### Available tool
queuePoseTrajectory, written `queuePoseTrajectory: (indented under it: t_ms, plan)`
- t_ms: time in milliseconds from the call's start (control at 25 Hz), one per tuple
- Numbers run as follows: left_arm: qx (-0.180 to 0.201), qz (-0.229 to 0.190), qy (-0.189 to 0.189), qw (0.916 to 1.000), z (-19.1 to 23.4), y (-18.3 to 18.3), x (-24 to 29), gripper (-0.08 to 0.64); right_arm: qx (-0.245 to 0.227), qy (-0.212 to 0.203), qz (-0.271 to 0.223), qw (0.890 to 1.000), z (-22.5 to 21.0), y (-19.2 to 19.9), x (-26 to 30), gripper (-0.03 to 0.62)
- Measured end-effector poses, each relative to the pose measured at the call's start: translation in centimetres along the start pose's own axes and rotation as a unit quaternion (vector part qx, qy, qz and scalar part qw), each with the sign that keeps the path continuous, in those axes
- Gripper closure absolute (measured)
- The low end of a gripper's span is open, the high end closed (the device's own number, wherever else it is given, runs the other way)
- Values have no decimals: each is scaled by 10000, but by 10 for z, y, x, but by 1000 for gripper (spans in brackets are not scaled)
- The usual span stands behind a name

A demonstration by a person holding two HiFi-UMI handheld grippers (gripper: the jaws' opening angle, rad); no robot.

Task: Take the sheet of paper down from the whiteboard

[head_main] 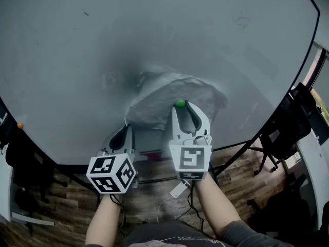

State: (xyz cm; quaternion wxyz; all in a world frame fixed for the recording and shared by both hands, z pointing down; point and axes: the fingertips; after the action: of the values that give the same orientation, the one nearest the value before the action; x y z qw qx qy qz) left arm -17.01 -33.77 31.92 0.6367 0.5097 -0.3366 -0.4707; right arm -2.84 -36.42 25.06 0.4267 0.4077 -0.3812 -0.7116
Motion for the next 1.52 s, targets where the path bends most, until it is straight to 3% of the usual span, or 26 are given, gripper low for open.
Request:
queuePoseTrajectory:
  t_ms: [440, 720, 1000, 1520]
  plan:
    - [-167, -144, 88, 9997, 1, -6, -2, 548, 150, -54, 55, 9999, 4, 3, 0, 468]
    - [59, -185, 106, 9998, 1, -10, -5, 549, 222, -9, 292, 9993, 7, 16, -4, 468]
    - [-72, -145, 263, 9995, 3, -9, -9, 548, 218, 73, 453, 9987, 15, 27, -14, 468]
    - [306, 407, 696, 9963, -4, 39, -29, 549, 327, 443, 961, 9938, 16, 65, -73, 468]
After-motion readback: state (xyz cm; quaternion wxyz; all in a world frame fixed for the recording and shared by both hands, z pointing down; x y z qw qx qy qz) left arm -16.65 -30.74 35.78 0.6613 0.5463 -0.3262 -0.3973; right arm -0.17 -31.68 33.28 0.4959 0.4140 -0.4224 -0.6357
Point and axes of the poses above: the fingertips, and each gripper's own axes: x forward along the fingers, z to its left, y out of its underside, and after that the axes turned 4 degrees about -z, right-handed
